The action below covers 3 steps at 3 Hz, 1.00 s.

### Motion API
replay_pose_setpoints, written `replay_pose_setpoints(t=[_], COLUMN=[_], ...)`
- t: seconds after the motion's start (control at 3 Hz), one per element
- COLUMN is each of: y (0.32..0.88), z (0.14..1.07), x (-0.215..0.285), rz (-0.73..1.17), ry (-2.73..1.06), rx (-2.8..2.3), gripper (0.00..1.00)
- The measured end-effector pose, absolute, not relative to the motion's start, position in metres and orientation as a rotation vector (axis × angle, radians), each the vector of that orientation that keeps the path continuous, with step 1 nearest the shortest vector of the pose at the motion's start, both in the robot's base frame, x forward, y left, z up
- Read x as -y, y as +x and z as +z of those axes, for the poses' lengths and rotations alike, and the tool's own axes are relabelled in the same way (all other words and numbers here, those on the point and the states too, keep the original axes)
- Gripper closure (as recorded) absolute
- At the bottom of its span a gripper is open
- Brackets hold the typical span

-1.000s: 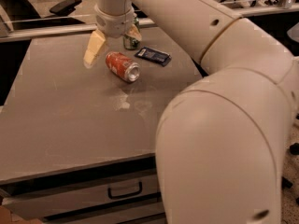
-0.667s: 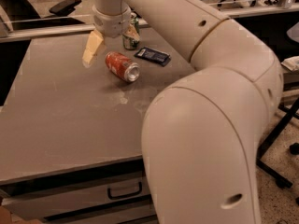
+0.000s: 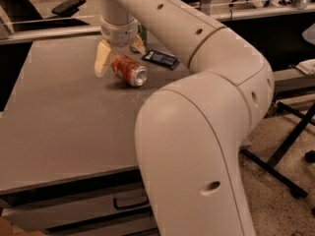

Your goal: Place coke can upright

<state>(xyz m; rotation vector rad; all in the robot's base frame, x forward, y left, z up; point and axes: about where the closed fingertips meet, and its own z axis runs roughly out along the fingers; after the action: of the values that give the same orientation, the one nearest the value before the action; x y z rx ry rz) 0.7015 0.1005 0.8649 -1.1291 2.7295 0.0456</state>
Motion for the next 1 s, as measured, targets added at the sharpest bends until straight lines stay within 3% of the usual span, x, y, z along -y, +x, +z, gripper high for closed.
replay_pose_setpoints(t=[1.0], y=[0.71], z=[0.878], x=[-0.117], rz=[0.117], ry=[-1.315], rx=[-2.603], gripper=[0.85])
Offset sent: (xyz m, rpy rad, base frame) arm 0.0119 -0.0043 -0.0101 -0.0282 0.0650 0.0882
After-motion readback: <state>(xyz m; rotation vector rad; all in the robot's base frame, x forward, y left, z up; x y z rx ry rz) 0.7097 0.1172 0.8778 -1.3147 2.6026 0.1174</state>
